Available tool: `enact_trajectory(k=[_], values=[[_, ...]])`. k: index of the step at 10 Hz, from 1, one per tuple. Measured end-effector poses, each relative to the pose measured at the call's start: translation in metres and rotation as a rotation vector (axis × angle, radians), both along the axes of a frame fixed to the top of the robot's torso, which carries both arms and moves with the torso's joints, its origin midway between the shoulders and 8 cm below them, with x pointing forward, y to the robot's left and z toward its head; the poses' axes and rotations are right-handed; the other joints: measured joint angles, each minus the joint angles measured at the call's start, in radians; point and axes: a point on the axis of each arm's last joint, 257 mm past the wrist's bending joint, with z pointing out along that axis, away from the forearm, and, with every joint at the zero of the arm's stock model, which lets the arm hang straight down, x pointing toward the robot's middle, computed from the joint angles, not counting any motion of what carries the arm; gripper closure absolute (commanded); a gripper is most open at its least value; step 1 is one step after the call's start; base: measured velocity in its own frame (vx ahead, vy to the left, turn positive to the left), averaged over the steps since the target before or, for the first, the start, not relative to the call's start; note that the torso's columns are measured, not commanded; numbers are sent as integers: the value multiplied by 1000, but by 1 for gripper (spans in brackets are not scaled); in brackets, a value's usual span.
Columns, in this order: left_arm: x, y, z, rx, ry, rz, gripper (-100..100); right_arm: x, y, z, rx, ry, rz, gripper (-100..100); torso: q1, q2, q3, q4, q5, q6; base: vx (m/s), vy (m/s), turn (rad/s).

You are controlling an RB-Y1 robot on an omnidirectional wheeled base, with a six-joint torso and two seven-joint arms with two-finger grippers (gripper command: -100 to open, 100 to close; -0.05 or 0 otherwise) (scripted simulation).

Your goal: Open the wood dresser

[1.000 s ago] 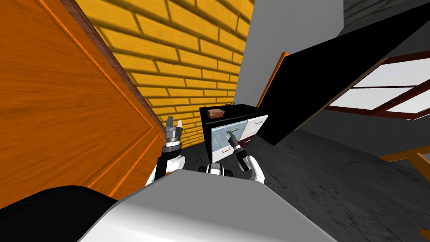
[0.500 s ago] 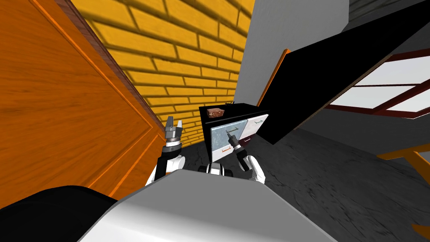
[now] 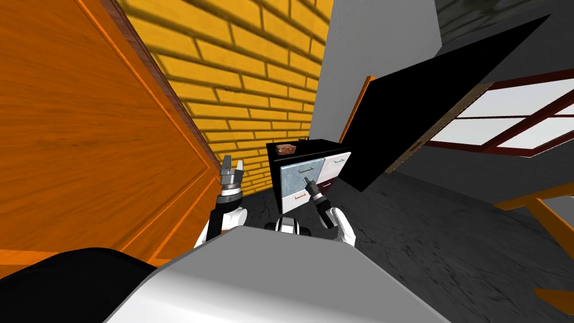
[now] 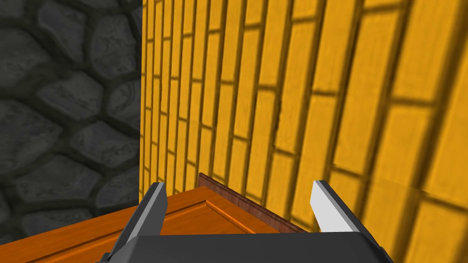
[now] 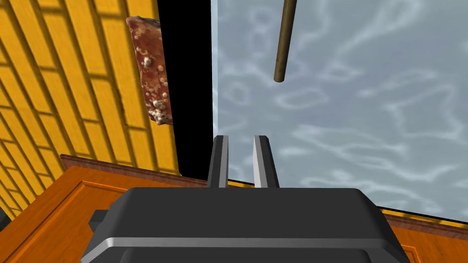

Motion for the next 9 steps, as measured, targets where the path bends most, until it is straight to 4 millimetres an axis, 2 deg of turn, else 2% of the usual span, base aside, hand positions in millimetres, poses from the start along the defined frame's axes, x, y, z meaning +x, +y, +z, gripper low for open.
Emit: enact_trajectory(k=[3, 5, 7, 8, 9], values=[[0, 0, 0, 0, 0, 0, 0, -2, -1, -11, -11, 9, 0, -100, -1, 11, 6, 3, 0, 0, 155, 56, 0], [0, 0, 0, 0, 0, 0, 0, -3, 3, -12, 4, 11, -2, -100, -6, 19, 11, 5, -2, 0, 47, 27, 29], [0, 0, 0, 0, 0, 0, 0, 4, -2, -4, 0, 9, -9, -100, -2, 14, 8, 4, 0, 0, 34, 41, 39], [0, 0, 0, 0, 0, 0, 0, 5, -2, -4, 2, 11, -11, 100, -4, 13, 8, 3, -1, 0, -26, -28, -82], [0, 0, 0, 0, 0, 0, 0, 3, -1, -7, 5, 13, -9, 100, -7, 14, 8, 4, -2, 1, -44, -50, -60]])
